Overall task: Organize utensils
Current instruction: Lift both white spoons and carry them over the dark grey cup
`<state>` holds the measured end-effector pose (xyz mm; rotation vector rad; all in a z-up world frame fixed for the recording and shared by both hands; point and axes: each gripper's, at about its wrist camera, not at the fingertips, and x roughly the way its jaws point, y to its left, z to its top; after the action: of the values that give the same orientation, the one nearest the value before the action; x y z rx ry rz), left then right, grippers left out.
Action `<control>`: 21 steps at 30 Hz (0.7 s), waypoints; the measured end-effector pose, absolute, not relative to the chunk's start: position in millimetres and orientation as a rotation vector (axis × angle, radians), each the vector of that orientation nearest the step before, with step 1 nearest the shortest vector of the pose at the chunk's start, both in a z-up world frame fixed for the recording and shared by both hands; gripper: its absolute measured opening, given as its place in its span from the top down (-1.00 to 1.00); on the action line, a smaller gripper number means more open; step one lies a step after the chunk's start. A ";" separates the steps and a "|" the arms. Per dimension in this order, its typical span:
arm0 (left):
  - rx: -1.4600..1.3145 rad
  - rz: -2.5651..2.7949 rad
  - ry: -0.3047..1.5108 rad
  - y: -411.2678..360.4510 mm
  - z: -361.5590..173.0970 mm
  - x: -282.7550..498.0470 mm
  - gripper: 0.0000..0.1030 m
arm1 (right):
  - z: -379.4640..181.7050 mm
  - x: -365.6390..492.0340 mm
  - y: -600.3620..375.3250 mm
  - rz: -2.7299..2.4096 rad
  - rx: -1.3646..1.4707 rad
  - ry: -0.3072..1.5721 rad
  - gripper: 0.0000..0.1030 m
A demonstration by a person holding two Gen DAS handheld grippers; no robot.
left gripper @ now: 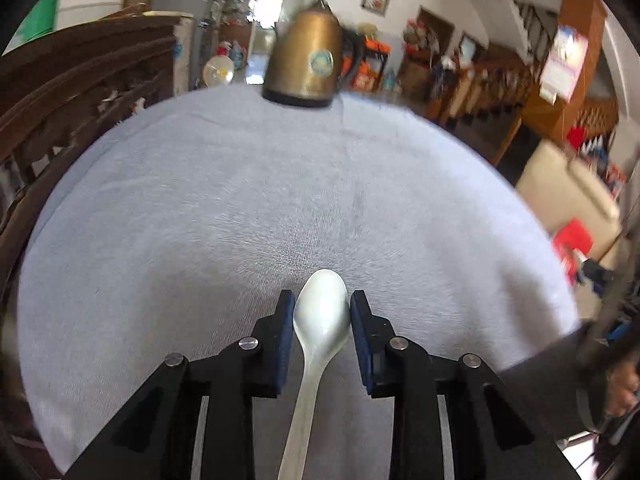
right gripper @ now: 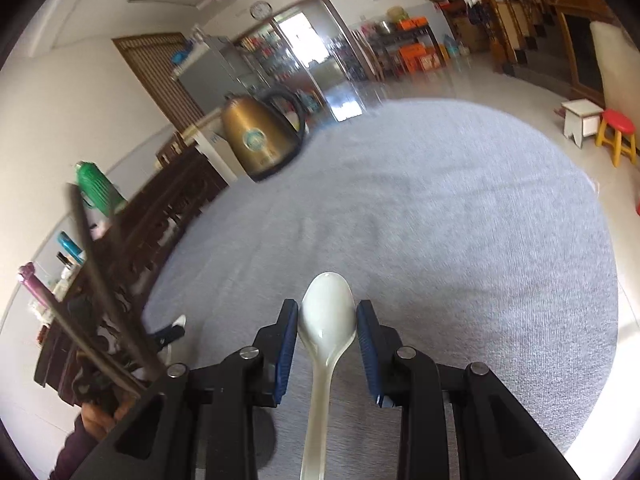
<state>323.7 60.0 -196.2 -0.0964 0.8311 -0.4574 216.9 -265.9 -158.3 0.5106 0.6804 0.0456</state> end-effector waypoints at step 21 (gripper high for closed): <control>-0.411 -0.748 0.433 56.8 -67.6 215.4 0.43 | -66.5 147.8 -191.4 0.273 0.457 0.209 0.37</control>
<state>215.4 56.8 -67.6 -0.4113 0.4334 -0.7484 147.8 -191.4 -66.5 0.4574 0.2088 0.2727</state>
